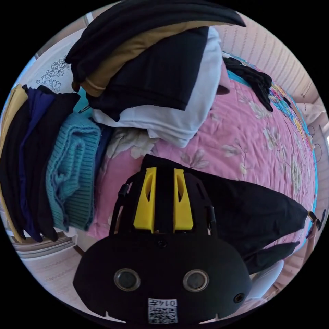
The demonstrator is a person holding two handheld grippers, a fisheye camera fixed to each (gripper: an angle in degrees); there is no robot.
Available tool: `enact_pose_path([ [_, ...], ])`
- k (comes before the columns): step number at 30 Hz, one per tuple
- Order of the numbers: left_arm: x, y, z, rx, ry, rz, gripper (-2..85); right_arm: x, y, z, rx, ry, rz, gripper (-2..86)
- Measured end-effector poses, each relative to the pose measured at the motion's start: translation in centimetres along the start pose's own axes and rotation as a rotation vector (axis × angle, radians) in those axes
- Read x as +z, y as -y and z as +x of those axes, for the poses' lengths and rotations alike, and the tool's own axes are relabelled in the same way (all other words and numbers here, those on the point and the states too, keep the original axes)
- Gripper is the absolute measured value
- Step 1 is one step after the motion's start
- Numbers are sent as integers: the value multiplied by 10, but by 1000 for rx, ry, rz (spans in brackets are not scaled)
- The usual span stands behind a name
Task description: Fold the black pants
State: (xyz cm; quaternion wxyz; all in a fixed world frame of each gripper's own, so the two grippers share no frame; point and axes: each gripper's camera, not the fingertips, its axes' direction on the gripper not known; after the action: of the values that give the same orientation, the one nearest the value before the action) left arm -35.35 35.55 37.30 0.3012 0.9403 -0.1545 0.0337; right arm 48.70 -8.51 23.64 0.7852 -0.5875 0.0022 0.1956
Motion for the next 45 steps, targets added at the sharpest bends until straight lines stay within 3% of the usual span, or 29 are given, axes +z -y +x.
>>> enact_pose_path([
  [4,20,3,-21,-31,1,-60,81,34,-2,2,29,-75,1,52],
  [11,-3,-15,-36,43,12,49,-3,25,-22,4,2,7,121,0],
  [21,-7,-49,-70,41,37,84,14,61,-33,17,92,51,49,14],
  [24,-24,-62,-82,59,12,105,25,56,-49,17,95,57,108,37],
  [30,-100,-150,-117,126,-140,326,21,-12,-143,1,-9,24,448,102],
  [34,-147,-247,-138,162,-49,482,40,-38,-249,-18,-80,51,579,47],
  [37,-165,-309,-154,183,-93,569,70,-28,-306,-16,-169,84,529,26],
  [45,-152,-393,-211,-64,-208,512,88,-1,-371,33,7,258,420,111],
])
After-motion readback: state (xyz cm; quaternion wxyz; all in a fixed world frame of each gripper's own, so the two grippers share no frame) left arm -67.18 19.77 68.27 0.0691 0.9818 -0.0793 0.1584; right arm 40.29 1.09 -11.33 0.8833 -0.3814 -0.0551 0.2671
